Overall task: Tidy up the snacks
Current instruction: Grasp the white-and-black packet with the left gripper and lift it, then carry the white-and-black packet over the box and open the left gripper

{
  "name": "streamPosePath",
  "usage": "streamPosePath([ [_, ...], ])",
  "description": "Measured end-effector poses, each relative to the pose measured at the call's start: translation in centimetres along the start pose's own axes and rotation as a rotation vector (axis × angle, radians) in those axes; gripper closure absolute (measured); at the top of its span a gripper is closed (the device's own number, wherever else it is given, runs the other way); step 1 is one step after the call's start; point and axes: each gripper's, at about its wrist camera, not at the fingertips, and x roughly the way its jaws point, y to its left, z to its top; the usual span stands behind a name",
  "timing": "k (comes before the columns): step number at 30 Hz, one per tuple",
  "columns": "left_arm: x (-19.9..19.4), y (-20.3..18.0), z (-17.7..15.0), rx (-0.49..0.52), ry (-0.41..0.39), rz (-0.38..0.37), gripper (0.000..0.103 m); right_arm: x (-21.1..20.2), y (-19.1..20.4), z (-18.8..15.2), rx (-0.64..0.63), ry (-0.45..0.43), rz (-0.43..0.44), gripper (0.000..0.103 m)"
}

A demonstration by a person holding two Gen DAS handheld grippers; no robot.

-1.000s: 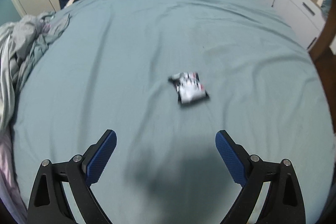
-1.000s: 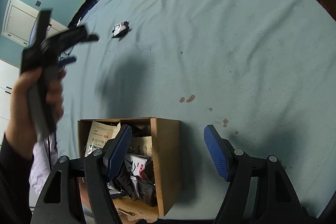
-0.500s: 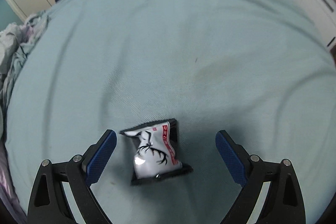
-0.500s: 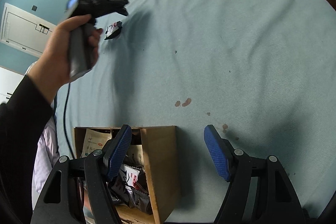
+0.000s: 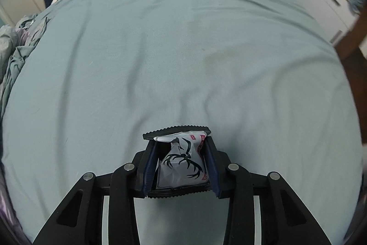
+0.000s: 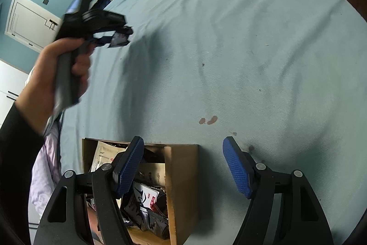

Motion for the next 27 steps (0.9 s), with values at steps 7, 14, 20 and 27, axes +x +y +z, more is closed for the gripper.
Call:
streamPosePath([
  [7, -8.7, 1.4, -6.8, 0.083, -0.052, -0.056, 0.065, -0.4, 1.0, -1.0, -0.025, -0.014, -0.024, 0.032],
  [14, -16.0, 2.9, -14.7, 0.156, -0.164, -0.085, 0.065, -0.9, 2.9, -2.0, -0.100, -0.026, -0.093, 0.032],
  [20, -19.1, 1.8, -21.5, 0.186, -0.303, -0.107, 0.064, -1.5, 3.8, -3.5, -0.142, -0.059, -0.189, 0.032],
  [27, -17.6, -0.8, -26.0, 0.274, -0.359, -0.084, 0.056, -2.1, 4.9, -4.8, -0.141, -0.103, -0.261, 0.032],
])
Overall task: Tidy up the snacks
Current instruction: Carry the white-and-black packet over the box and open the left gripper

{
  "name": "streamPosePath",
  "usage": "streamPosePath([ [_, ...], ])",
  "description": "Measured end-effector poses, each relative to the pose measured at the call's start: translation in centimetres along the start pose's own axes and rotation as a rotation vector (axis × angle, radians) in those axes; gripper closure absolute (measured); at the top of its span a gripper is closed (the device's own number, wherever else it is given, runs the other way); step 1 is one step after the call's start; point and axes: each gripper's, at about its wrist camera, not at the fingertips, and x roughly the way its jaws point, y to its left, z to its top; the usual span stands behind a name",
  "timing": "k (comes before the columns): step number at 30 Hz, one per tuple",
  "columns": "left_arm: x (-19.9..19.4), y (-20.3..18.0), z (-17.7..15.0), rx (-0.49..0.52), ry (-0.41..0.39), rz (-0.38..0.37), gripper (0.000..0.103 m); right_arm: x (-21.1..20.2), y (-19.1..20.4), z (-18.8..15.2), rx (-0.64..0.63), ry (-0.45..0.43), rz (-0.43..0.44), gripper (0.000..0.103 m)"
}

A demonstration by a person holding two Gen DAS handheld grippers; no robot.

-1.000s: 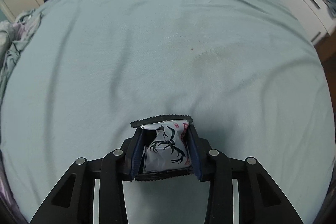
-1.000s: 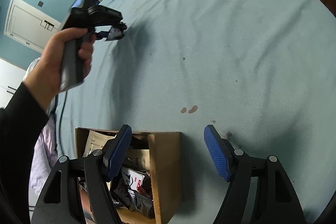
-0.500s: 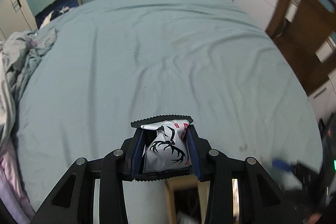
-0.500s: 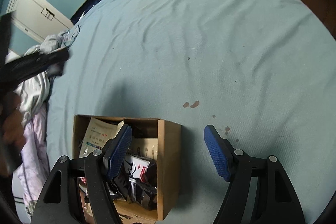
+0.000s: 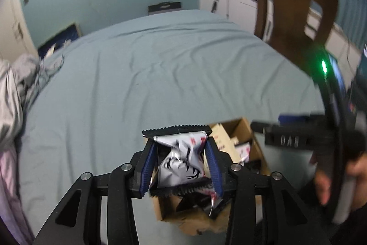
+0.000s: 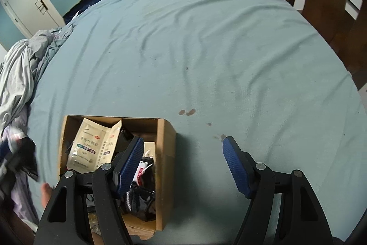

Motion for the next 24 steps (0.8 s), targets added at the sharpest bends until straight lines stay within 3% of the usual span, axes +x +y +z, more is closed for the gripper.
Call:
streamPosePath([
  [1, 0.3, -0.5, -0.5, 0.039, 0.003, 0.007, 0.051, -0.1, 0.2, -0.2, -0.003, 0.000, -0.006, 0.032],
  [3, 0.5, -0.6, -0.9, 0.043, -0.001, 0.036, 0.013, -0.2, 0.7, -0.4, -0.022, -0.006, -0.027, 0.032],
  [7, -0.7, 0.3, -0.9, 0.001, -0.080, 0.075, 0.000, -0.3, 1.8, -0.8, -0.083, -0.015, -0.052, 0.032],
  [18, -1.2, 3.3, -2.0, -0.048, -0.076, 0.201, 0.000, -2.2, 2.8, -2.6, -0.174, -0.044, -0.058, 0.032],
  [24, -0.6, 4.7, -2.3, -0.106, -0.044, 0.205, 0.000, -3.9, 4.3, -5.1, -0.303, -0.072, -0.069, 0.032],
])
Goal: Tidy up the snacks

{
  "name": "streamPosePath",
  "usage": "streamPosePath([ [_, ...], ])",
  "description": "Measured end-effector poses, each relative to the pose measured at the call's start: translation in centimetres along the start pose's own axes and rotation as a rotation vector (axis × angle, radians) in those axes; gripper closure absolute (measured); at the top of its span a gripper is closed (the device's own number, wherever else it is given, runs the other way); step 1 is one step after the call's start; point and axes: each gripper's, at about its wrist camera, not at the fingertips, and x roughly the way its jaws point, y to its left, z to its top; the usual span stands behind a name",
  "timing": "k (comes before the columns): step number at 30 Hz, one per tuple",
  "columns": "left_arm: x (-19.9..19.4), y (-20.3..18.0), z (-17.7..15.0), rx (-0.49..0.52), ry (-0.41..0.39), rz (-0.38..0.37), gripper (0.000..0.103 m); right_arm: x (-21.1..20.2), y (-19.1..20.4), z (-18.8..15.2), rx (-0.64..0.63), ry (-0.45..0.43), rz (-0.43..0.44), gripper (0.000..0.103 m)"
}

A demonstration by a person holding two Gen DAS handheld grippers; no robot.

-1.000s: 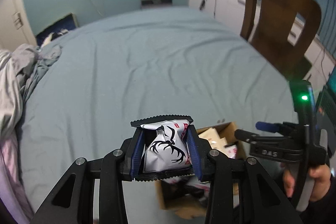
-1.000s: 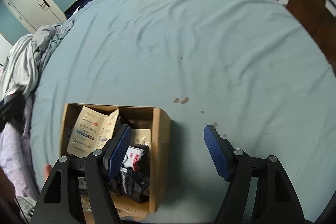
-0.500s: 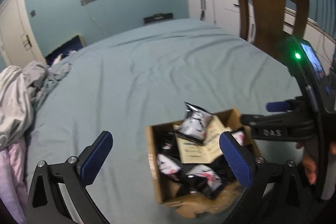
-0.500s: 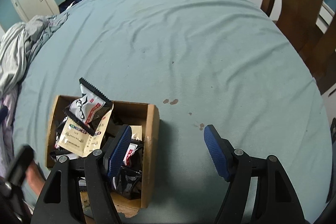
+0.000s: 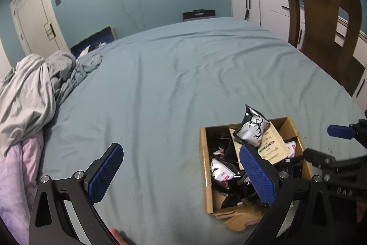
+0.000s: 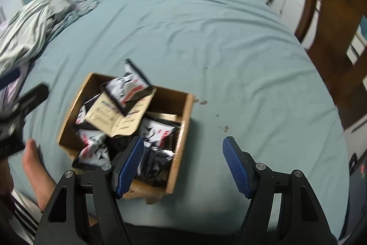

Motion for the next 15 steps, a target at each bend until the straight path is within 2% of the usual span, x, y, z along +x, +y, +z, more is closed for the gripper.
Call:
streamPosePath([
  [3, 0.5, 0.2, -0.1, -0.010, 0.021, 0.009, 0.000, 0.4, 0.8, -0.1, -0.043, 0.009, -0.020, 0.032],
  [7, 1.1, 0.4, -0.2, -0.025, 0.049, -0.005, 0.000, 0.7, 0.7, 0.1, -0.038, 0.028, -0.006, 0.032],
  [15, 1.3, 0.0, -0.3, -0.008, 0.055, 0.014, 0.000, 0.6, 1.0, 0.4, -0.048, 0.024, -0.003, 0.032],
])
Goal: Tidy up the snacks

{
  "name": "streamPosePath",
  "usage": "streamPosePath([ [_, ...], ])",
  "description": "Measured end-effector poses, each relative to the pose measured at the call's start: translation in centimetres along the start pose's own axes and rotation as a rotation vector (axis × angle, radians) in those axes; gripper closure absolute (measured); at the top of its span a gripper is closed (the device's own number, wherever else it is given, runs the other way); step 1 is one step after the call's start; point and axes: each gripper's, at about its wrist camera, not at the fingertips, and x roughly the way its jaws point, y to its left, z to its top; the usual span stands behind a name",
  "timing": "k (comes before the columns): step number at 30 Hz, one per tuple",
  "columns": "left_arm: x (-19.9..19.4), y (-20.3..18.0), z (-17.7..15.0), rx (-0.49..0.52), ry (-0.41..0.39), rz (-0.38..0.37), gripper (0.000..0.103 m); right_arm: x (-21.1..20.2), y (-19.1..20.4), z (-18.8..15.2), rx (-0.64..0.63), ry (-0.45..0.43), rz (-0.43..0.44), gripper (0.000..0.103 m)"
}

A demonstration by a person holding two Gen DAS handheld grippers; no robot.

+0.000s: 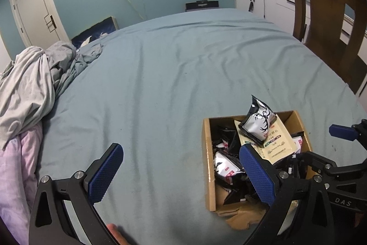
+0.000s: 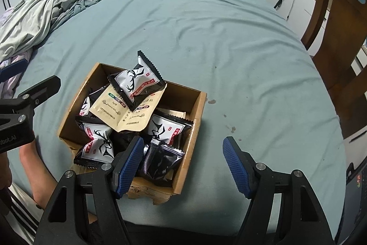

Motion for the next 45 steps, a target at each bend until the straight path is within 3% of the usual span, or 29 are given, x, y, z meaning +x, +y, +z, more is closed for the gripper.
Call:
streamPosePath([
  [22, 0.2, -0.8, -0.1, 0.025, 0.004, -0.014, 0.000, -0.1, -0.1, -0.1, 0.021, -0.004, 0.017, 0.032],
  [26, 0.0, -0.8, -0.1, 0.016, -0.001, -0.045, 0.000, -0.1, 0.0, -0.1, 0.015, -0.003, 0.013, 0.032],
  [45, 0.2, -1.6, -0.2, 0.045, 0.003, -0.022, 0.000, 0.1, 0.0, 0.1, 0.018, 0.006, 0.017, 0.032],
])
